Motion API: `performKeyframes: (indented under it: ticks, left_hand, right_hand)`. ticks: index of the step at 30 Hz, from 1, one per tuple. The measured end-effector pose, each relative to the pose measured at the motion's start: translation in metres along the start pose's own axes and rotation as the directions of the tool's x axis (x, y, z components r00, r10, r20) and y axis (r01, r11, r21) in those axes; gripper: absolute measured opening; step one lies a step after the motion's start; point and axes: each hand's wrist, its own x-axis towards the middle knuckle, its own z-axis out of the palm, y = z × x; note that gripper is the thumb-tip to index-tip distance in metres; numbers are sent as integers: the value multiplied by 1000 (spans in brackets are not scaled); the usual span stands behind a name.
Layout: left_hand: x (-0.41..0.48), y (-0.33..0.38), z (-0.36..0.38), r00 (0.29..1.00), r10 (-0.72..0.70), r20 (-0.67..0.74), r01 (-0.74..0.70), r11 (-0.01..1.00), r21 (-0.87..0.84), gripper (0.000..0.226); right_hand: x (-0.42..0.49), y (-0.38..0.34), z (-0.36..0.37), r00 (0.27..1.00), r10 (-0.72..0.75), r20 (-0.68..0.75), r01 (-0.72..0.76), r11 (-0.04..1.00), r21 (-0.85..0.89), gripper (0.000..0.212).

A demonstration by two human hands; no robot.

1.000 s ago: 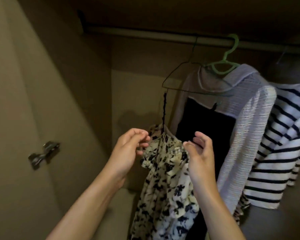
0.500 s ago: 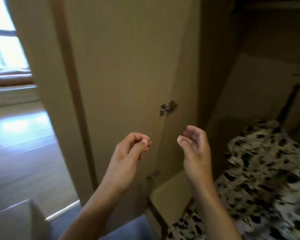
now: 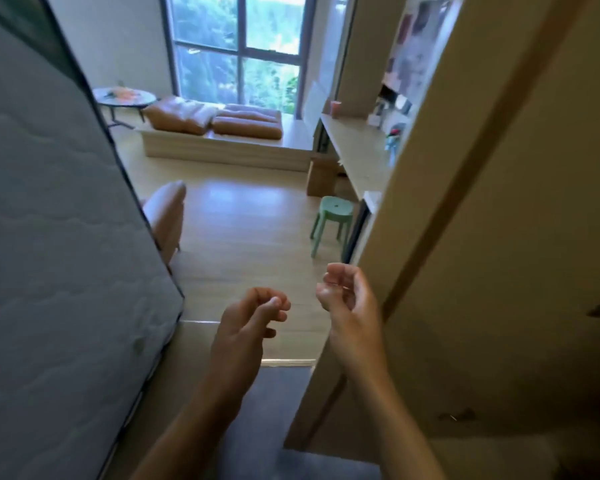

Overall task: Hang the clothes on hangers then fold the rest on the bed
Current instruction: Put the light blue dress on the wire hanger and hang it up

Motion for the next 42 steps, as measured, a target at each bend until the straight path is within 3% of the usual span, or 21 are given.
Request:
performKeyframes:
  ticks: [10,16,22,28,34,36,42]
  left_hand:
    - [67,-26,-104,949,-105,-299,106,994,-13,15]
    - [100,-33,-119,885,-169,-433,166,985,-44,20]
    - [155,-30,-116,832,-144,-536,130,989,-65,20]
    - [191,-21,-128,803,-102,-587,98,994,-38,22]
    - [225,-20,-170,781,-74,-620,65,997,-37,32]
    - [236,-18,-178,770,-67,-635,54,998,-40,22]
    - [270,-21,-191,796,-86,-599,82,996,-34,23]
  right_hand:
    - [89,31,140,976,108,187,-109,994,-4,19]
    - [144,42,197,948,99,301,-108,994,14,19]
    - [200,51,243,915,104,391,-131,990,44,12]
    - [238,43,293,883,162,441,-221,972,85,13]
    - [265,29,341,872,88,482,-159,981,109,14]
    - [277,26,350,873,96,478,-172,978,118,15]
    - [306,32,387,871,132,473,-213,970,122,18]
